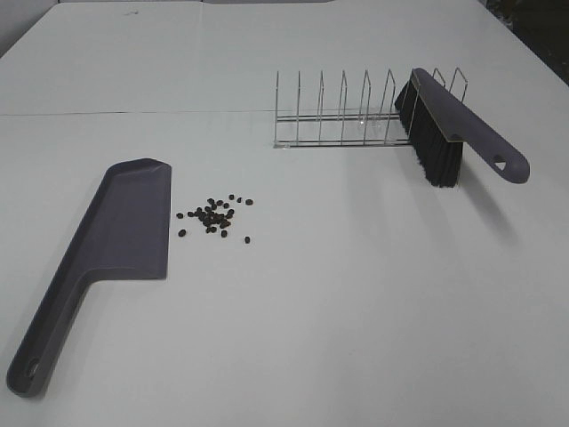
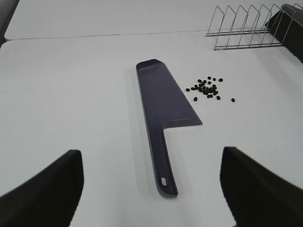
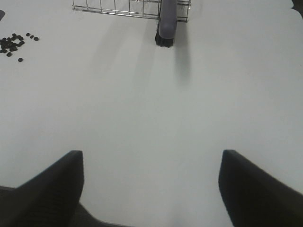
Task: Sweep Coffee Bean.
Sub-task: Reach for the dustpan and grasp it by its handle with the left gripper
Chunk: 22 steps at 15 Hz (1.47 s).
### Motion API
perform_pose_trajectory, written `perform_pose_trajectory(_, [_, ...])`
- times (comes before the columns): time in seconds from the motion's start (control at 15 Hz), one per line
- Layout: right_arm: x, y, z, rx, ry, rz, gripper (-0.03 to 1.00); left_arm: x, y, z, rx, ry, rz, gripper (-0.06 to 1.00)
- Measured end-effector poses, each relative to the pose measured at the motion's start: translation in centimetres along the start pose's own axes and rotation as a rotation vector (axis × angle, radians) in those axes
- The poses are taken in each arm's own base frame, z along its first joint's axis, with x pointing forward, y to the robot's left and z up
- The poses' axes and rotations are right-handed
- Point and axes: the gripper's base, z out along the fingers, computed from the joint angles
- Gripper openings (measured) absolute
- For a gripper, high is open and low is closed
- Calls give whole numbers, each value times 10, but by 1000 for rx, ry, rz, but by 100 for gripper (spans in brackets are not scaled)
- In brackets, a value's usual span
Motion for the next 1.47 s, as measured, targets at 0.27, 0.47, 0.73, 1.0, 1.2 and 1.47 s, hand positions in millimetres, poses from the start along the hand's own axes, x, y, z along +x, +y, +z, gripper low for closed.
perform_pose_trajectory(0.27, [0, 0, 0, 0, 0, 0, 75, -10, 3, 21, -52, 144, -50, 72])
perform_pose_trajectory(0.47, [0, 0, 0, 0, 0, 0, 75, -19, 4, 50, -79, 330, -55, 72])
perform_pose_trajectory(0.73, [0, 0, 0, 0, 0, 0, 75, -21, 6, 97, -114, 624, -70, 72])
perform_pose_trajectory(1.0, [0, 0, 0, 0, 0, 0, 75, -28, 7, 137, -139, 737, -104, 72])
perform_pose_trajectory(1.2, [0, 0, 0, 0, 0, 0, 75, -34, 8, 169, -163, 714, -175, 72])
perform_pose_trajectory(1.47, [0, -1, 0, 12, 1, 19, 75, -32, 11, 232, -187, 835, -204, 72])
